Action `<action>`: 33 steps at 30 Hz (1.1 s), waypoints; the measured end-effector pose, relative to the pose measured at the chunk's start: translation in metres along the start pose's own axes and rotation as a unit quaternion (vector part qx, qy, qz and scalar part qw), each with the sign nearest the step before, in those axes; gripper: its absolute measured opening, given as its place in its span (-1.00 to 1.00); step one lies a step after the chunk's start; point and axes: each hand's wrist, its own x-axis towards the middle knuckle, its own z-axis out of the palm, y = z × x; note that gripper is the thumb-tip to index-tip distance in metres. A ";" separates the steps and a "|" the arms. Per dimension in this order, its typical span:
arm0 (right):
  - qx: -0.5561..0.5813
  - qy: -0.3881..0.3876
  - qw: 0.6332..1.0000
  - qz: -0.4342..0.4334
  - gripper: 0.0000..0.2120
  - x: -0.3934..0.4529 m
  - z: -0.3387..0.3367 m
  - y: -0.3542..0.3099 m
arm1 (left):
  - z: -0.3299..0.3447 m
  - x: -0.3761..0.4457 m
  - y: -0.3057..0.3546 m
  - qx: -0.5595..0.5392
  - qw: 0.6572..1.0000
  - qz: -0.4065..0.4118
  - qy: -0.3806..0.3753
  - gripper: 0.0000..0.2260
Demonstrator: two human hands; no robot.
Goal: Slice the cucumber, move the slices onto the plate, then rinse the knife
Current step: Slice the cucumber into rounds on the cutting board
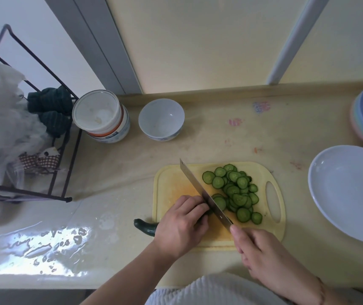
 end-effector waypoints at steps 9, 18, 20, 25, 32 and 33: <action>-0.028 -0.002 1.000 -0.002 -0.29 0.014 0.004 0.000 | 0.001 0.000 -0.002 0.000 1.000 -0.001 -0.003 -0.87; 0.020 -0.040 0.998 0.047 -0.50 0.041 0.003 -0.003 | -0.001 -0.001 0.001 0.009 1.000 -0.003 0.000 -0.85; 0.002 -0.026 0.999 0.044 -0.51 0.038 0.000 -0.004 | -0.002 -0.002 0.001 0.015 1.000 0.001 -0.002 -0.86; 0.036 -0.028 0.998 0.041 -0.50 0.026 -0.006 -0.010 | -0.001 -0.003 0.000 0.015 1.000 0.006 0.001 -0.89; 0.016 -0.027 0.999 -0.003 -0.43 0.006 -0.002 -0.016 | -0.001 -0.001 0.000 0.003 1.000 0.007 0.003 -0.87; 0.013 -0.024 1.000 -0.004 -0.41 0.005 -0.002 -0.015 | -0.001 -0.001 0.000 0.003 1.000 0.007 0.004 -0.87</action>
